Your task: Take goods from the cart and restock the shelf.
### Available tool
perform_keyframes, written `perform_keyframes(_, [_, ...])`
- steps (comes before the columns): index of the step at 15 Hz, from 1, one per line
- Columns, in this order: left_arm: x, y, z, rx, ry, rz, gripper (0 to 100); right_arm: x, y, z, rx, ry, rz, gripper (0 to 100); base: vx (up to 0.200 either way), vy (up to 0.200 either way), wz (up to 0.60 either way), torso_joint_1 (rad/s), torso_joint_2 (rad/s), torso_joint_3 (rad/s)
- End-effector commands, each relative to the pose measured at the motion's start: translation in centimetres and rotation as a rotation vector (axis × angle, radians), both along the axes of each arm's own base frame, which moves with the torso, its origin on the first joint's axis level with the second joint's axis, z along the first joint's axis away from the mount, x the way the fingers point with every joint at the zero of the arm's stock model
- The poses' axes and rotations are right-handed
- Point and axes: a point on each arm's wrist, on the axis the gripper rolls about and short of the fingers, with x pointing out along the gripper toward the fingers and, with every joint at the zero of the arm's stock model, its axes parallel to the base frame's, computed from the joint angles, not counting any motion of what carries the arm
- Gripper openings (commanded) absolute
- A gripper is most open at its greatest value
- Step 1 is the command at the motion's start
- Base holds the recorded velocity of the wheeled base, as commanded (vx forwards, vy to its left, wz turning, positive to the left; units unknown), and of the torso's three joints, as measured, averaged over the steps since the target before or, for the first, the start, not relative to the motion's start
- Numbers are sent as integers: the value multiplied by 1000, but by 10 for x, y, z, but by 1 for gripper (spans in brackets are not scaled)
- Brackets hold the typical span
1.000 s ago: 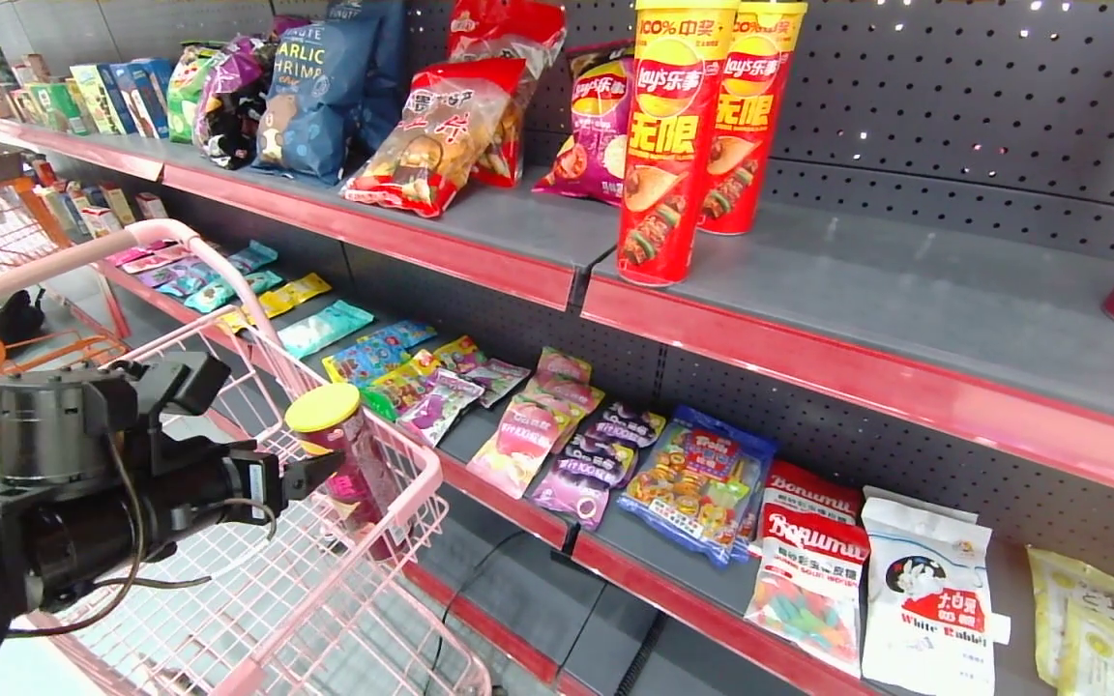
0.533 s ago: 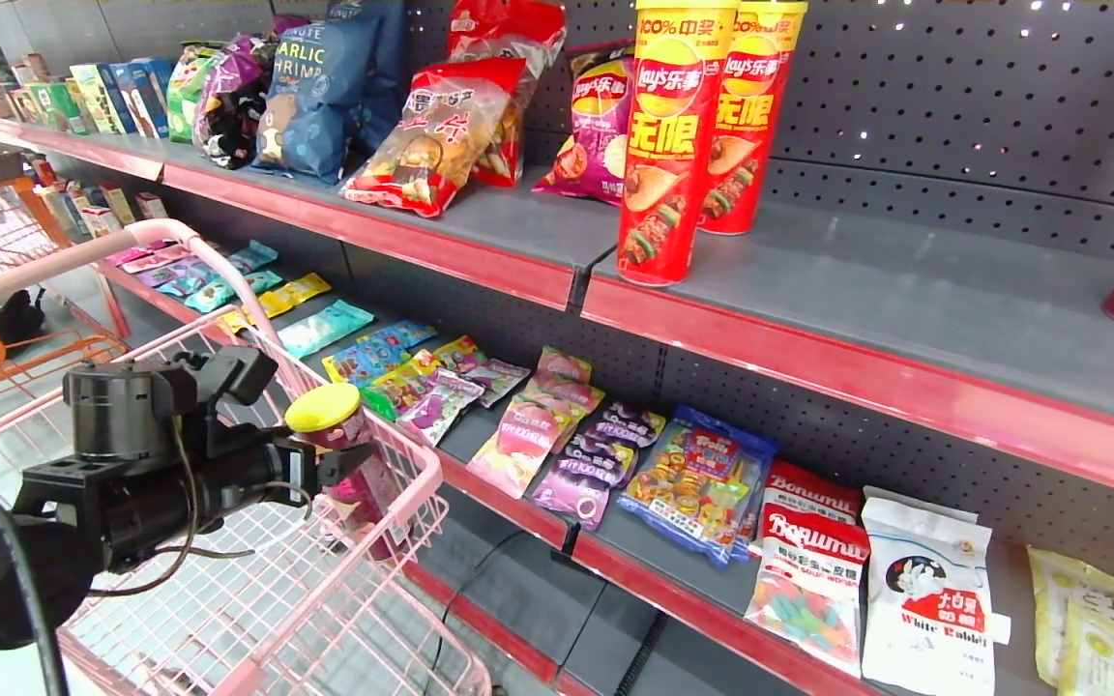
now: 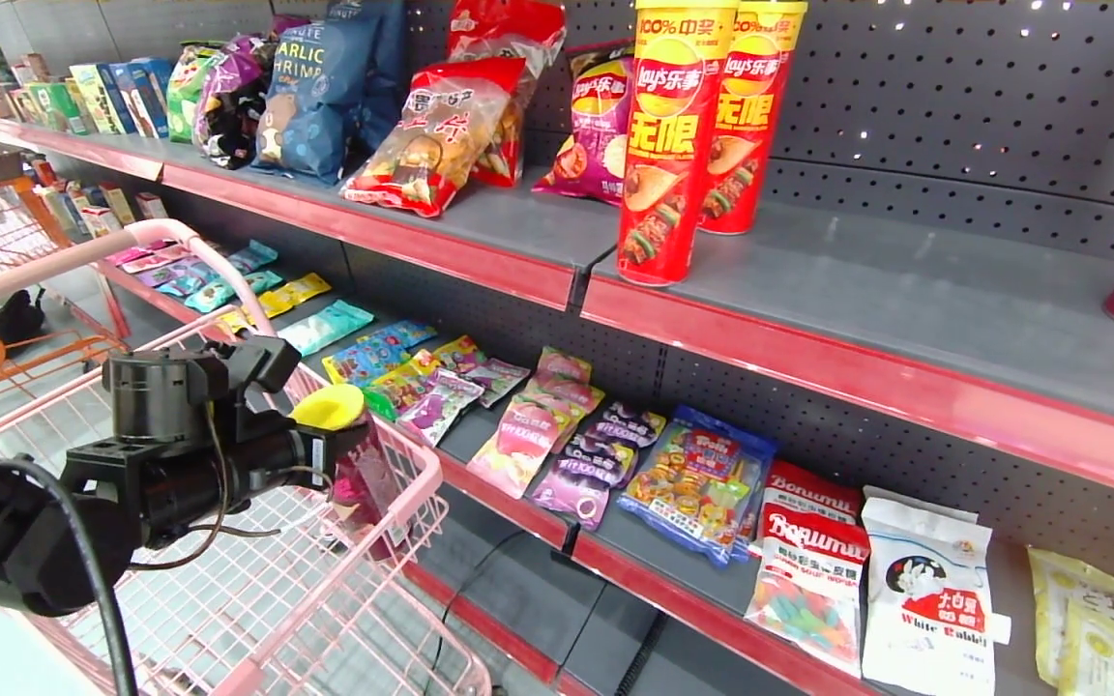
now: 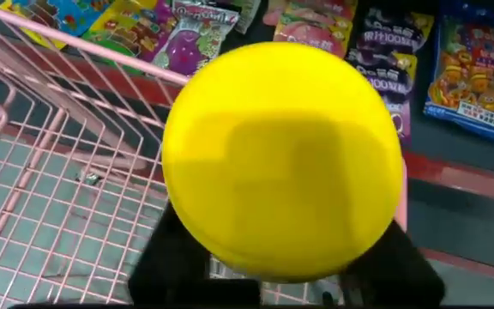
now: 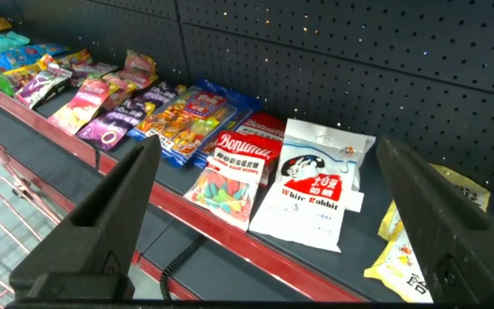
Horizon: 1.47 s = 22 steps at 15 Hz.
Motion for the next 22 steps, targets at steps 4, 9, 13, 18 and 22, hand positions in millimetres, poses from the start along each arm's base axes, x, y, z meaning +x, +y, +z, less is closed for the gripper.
perform_keyframes(4, [-16, 2, -6, 1, 40, -2, 0, 0, 0, 0, 2, 2, 0, 100, 0, 0, 0, 0, 0, 0])
perform_keyframes(9, [-76, 9, 71, -60, -7, 19, 0, 0, 0, 0, 0, 2, 0, 100, 0, 0, 0, 0, 0, 0])
perform_keyframes(13, [-122, 22, 143, -115, -194, 72, 0, 0, 0, 0, 0, 0, 0, 100, 0, 0, 0, 0, 0, 0])
perform_keyframes(18, [-255, 34, 170, -115, -269, 72, 0, 0, 0, 0, -2, 2, 0, 100, 0, 0, 0, 0, 0, 0])
perform_keyframes(22, [-301, 41, 112, 23, -333, 180, 0, 0, 0, 0, 0, 2, 0, 100, 0, 0, 0, 38, -128, -84])
